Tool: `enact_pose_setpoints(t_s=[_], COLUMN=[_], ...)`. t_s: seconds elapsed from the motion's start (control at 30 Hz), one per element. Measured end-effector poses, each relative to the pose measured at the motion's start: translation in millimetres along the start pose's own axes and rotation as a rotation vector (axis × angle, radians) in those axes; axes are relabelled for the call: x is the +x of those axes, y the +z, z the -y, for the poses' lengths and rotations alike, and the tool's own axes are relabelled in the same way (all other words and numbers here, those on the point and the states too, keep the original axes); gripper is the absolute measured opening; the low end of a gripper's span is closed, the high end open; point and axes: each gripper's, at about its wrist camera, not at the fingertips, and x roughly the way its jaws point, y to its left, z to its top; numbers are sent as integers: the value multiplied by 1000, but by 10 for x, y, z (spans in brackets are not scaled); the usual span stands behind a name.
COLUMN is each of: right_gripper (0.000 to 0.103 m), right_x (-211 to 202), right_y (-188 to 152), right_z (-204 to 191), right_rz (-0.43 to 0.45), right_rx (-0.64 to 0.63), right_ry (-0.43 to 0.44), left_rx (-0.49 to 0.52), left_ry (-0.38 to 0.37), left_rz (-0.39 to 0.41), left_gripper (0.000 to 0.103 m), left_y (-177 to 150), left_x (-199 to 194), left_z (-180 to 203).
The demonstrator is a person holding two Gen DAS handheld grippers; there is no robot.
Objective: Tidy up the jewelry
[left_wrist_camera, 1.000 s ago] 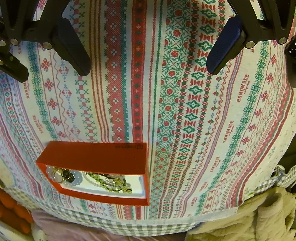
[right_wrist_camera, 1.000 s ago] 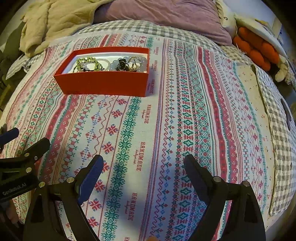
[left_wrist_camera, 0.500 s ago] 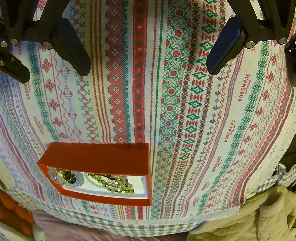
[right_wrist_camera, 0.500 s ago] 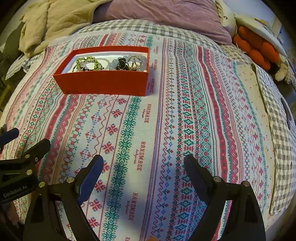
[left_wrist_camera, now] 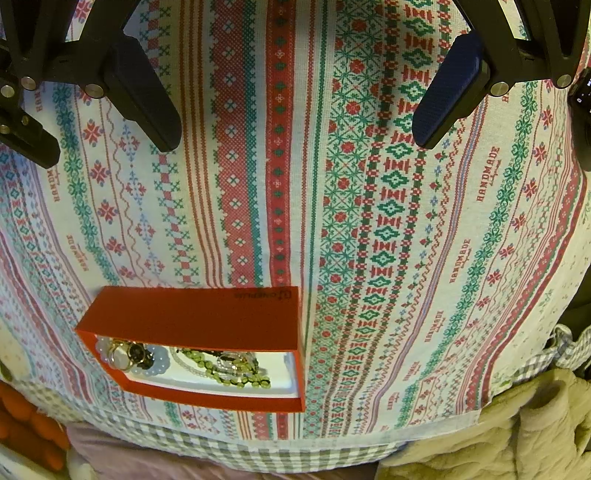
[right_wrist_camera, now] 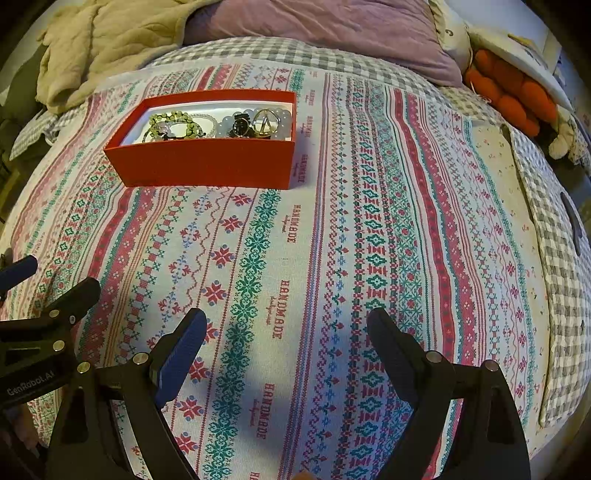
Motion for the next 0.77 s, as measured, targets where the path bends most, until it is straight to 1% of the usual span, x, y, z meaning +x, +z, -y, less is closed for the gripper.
enact_pose_setpoints(t_s=[0.57,0.77], right_gripper=[91,91], right_x=[-77,-8], right_y=[11,-14], right_z=[32,3], right_rz=[31,39], right_rx=[32,43], right_ry=[-19,-21], left_rx=[5,4], left_ry=[7,21], left_rz=[11,11], left_gripper=[102,102], left_y=[25,6], left_x=[-14,36], left_z=[8,-30])
